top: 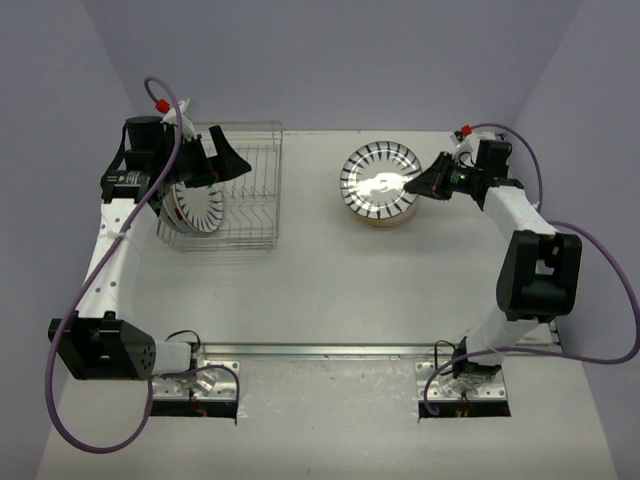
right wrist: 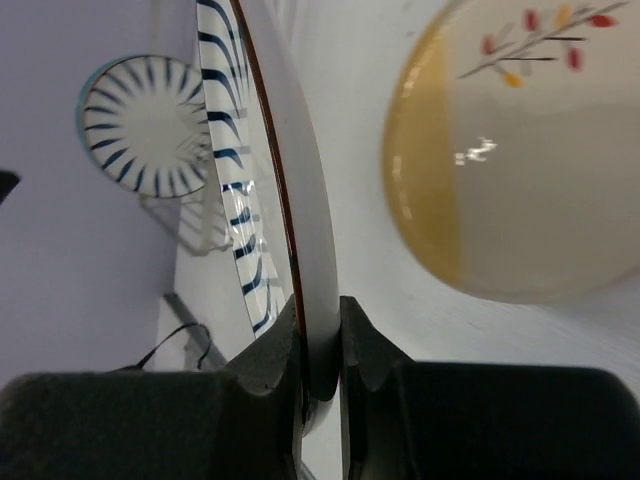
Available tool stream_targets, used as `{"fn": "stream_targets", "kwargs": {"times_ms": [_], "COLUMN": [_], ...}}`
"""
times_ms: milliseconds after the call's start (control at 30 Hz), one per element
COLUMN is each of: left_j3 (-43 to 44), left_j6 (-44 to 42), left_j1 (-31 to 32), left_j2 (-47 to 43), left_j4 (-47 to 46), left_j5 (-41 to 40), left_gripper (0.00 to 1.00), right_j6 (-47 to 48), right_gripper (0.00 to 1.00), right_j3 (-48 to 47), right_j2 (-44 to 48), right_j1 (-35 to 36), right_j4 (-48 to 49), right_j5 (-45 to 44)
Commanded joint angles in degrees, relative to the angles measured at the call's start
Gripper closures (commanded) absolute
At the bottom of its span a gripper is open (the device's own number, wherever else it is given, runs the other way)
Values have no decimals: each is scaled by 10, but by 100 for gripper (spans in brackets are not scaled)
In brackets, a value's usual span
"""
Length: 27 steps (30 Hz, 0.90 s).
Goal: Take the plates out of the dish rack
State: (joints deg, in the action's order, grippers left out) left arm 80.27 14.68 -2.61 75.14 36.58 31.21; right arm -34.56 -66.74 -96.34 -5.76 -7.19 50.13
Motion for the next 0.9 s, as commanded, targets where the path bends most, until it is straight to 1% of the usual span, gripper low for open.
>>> {"fn": "stream_targets", "kwargs": {"times_ms": [0, 133, 467, 633, 700, 800, 867], "left_j3": [23, 21, 10, 16, 17, 17, 18], "left_j6": [-9, -9, -11, -16, -18, -18, -16], "left_j1": [-3, -2, -3, -2, -3, -3, -3], "left_j2": [-20, -22, -25, -25, -26, -28, -28], "left_j4": [-1, -2, -4, 6, 9, 10, 9], "left_j5": [-38, -35, -34, -50, -55, -55, -55], "left_gripper": [0, 0, 0, 0, 0, 0, 0], "right_j6": [46, 45, 29, 22, 26, 31, 44], "right_gripper": [100, 100, 100, 99, 91, 73, 54], "right_j3": [-67, -95, -139, -184, -196, -205, -213], "right_j2": [-32, -77, -146, -193, -201, -213, -214], "right_j1": [-8, -15, -17, -18, -17, -18, -17], "right_j4": [-29, -40, -45, -79, -93, -108, -125], "right_j5": [-64, -91, -85, -87, -92, -103, -117]}}
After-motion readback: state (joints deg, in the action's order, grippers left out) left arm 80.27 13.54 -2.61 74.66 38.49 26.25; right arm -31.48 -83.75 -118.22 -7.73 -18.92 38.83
